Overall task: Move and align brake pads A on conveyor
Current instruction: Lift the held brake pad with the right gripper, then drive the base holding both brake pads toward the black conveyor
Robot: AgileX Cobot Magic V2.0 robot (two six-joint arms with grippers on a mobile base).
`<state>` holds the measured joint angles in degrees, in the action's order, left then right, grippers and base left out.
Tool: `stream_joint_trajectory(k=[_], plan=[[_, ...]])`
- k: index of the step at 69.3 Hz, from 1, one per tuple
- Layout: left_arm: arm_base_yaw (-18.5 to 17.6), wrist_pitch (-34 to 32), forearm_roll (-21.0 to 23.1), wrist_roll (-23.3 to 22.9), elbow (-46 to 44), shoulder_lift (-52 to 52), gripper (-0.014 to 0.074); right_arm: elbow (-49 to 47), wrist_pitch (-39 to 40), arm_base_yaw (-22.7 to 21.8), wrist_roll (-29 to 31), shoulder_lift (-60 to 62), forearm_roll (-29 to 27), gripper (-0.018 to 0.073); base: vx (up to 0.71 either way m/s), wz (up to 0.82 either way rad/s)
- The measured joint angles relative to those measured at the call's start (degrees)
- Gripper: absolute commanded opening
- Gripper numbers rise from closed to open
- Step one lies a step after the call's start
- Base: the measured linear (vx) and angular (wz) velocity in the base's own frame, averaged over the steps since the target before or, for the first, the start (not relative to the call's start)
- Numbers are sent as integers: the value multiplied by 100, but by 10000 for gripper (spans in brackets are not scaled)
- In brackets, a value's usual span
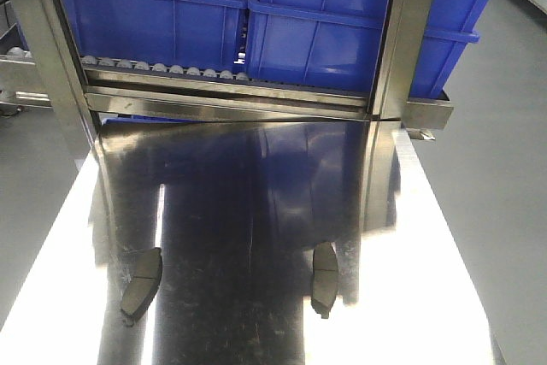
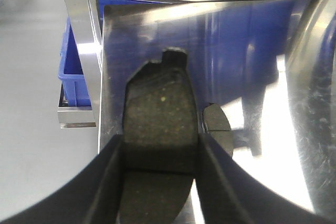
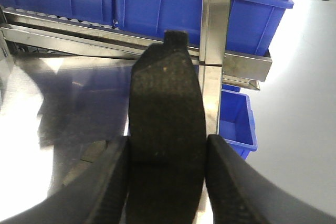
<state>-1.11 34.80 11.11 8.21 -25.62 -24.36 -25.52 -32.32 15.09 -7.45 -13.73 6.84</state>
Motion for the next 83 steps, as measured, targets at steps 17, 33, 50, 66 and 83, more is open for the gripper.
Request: stream_joint_trajectory(k=[17,33,50,66,83], plan=[[0,0,6,0,0,0,-6,3,0,0,0,0,2,-10,-1,3],[0,-23,18,0,0,-11,-6,3,0,0,0,0,7,-10,-9,35],[0,-30,18,0,0,-11,-6,7,0,0,0,0,7,-10,-18,68],[0,-36,18,0,0,-11,-6,10,0,0,0,0,7,-10,-20,77],[0,-36,18,0,0,-11,-6,10,0,0,5,0,7,-10,-20,78]])
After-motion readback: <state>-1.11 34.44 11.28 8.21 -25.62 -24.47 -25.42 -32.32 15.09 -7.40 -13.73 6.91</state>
